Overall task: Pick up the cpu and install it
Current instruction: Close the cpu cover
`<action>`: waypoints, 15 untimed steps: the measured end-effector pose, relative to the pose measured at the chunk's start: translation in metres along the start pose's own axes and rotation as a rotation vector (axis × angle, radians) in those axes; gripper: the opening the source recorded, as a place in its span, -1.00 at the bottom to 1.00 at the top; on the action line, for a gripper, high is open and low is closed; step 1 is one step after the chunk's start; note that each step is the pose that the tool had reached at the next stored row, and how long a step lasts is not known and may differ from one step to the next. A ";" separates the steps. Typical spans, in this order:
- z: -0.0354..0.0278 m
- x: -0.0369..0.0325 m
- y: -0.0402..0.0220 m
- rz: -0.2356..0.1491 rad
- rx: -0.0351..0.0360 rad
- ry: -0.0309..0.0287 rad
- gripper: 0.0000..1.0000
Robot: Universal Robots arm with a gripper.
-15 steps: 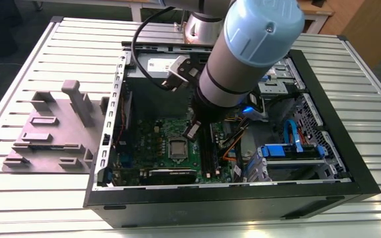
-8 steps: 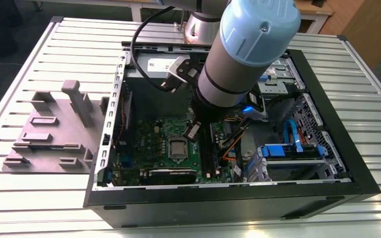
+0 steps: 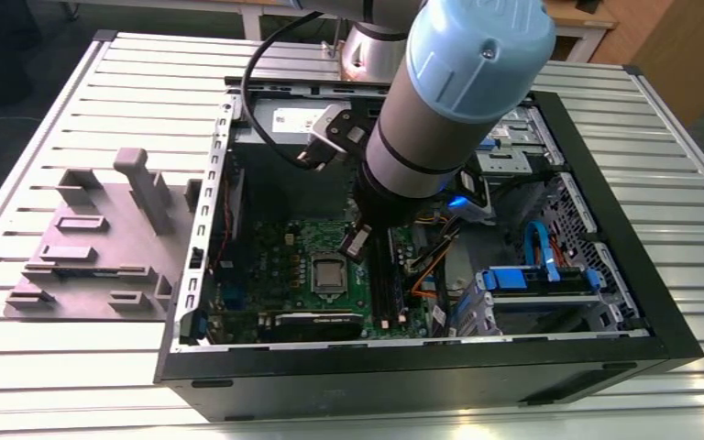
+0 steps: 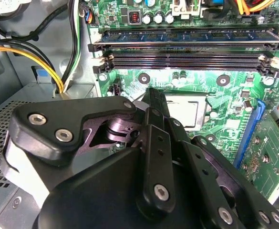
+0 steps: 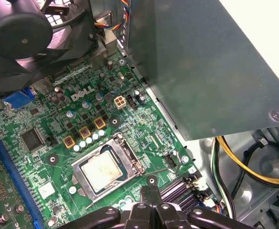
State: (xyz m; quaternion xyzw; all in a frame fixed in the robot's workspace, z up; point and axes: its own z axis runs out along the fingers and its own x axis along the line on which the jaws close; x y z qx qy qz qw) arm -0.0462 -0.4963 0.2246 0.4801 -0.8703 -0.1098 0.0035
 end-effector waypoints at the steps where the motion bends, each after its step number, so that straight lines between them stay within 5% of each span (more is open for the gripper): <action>1: 0.0000 0.0000 0.0000 0.000 0.0000 0.0000 -0.80; 3: -0.0001 0.0000 0.0000 0.001 0.0010 0.0013 -0.80; 7: 0.0000 0.0000 0.0000 0.009 0.0099 0.0128 -0.80; 15: -0.0026 -0.0002 0.0006 0.010 0.0101 0.0127 -0.80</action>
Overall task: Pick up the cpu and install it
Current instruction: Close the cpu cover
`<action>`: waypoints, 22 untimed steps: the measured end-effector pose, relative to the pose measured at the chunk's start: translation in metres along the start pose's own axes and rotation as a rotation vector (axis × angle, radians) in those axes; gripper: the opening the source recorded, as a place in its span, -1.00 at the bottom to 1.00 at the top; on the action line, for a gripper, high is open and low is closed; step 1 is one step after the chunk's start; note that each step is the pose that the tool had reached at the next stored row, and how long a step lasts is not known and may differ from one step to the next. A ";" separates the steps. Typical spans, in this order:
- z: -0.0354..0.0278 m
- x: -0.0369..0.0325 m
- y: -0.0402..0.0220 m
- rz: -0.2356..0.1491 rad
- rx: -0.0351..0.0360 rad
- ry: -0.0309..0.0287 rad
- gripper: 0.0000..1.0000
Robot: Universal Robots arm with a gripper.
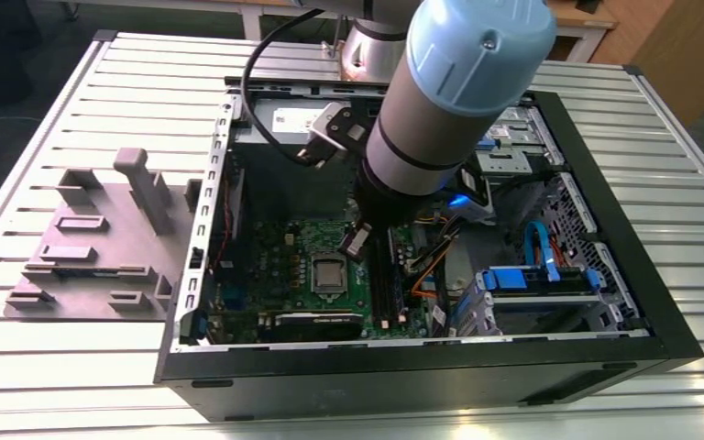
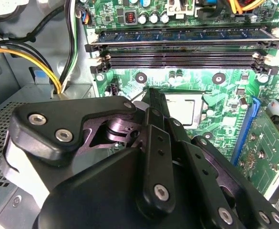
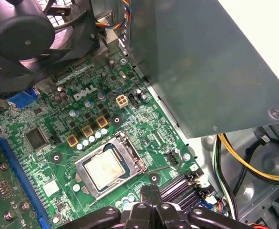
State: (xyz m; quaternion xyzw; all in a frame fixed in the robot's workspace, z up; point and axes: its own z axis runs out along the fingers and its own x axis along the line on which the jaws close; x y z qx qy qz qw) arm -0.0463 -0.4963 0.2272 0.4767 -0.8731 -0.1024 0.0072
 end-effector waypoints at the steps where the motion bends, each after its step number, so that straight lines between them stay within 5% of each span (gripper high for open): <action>1: 0.0001 0.0003 0.0005 0.000 0.0005 -0.0001 -0.80; 8: 0.0015 0.0059 0.0074 0.003 0.0081 0.0095 -0.80; 14: 0.0039 0.0090 0.0113 0.017 0.0218 0.0270 -0.80; 22: 0.0074 0.0165 0.0215 0.030 0.0274 0.0317 -0.80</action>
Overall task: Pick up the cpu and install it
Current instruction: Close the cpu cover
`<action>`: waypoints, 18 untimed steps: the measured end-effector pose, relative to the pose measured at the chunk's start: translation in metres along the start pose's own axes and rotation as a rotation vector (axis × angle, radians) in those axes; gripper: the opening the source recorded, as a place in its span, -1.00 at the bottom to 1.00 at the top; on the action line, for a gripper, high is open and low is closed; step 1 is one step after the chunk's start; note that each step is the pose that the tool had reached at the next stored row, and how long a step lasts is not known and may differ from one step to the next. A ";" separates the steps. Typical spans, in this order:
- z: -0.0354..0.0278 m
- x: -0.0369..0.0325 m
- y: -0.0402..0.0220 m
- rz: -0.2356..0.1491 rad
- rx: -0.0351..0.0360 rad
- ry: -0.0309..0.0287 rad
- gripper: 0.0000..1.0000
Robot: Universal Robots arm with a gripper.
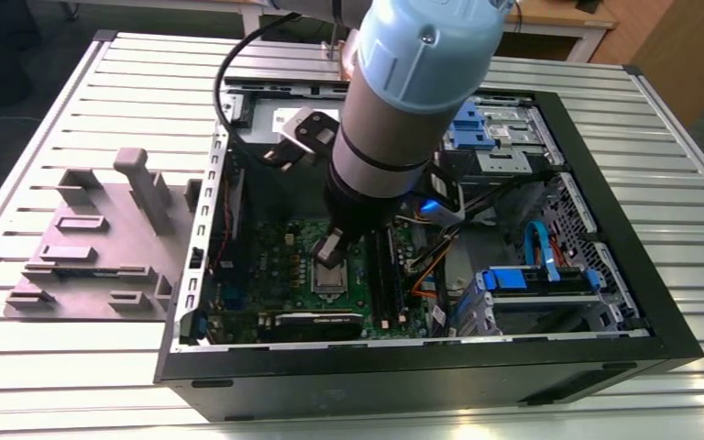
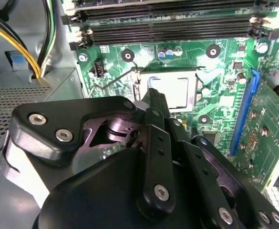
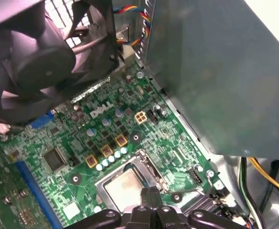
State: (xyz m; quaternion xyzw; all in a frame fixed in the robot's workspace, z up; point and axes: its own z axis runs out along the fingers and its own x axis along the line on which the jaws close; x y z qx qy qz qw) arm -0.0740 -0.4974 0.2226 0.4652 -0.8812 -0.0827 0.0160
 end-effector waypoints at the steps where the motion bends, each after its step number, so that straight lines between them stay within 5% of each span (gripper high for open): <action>1: 0.0002 0.0003 0.0002 0.003 0.0027 0.0035 -0.80; 4: 0.0005 0.0004 0.0003 0.010 0.0128 0.0164 -0.80; 12: -0.0020 0.0004 0.0008 0.018 0.0264 0.0350 -0.80; 18: -0.0018 0.0032 0.0044 0.018 0.0348 0.0309 -0.80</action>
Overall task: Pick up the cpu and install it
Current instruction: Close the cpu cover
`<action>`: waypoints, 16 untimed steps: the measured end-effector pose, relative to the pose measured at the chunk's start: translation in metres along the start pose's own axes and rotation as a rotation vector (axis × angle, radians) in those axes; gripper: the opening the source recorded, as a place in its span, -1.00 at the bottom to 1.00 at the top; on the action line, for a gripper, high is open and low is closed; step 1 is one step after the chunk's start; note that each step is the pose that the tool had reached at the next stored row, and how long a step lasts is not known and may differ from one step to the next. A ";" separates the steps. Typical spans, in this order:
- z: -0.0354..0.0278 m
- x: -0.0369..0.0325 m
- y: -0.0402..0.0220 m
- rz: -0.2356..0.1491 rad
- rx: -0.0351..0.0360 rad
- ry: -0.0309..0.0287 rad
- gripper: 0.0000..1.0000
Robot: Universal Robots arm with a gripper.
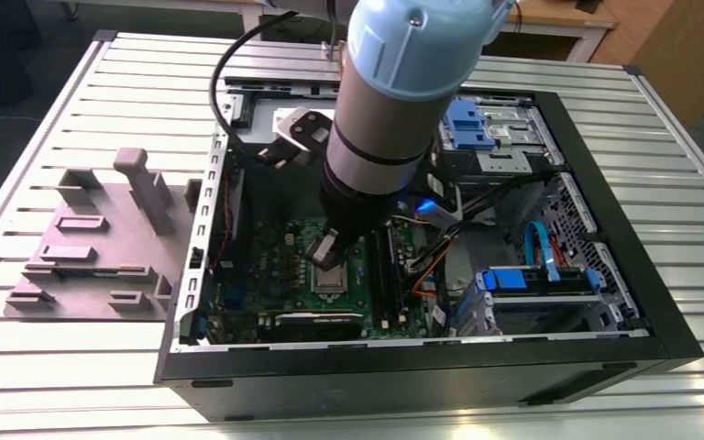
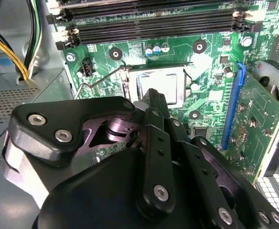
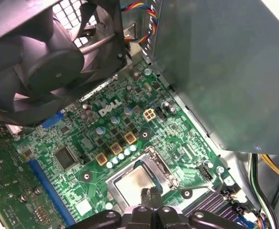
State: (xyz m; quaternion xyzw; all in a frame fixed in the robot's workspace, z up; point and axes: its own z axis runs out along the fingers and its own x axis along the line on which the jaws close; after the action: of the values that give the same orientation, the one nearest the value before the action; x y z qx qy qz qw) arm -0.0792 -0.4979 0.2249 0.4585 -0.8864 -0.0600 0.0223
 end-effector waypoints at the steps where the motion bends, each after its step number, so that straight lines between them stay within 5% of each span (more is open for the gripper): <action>1: 0.0000 0.0010 0.0004 0.000 0.0015 -0.0010 -0.80; 16: -0.0016 0.0056 0.0003 -0.001 0.0073 -0.0054 -0.80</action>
State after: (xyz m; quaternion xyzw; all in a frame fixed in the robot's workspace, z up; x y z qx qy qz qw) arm -0.0825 -0.5024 0.2264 0.4588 -0.8864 -0.0580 0.0181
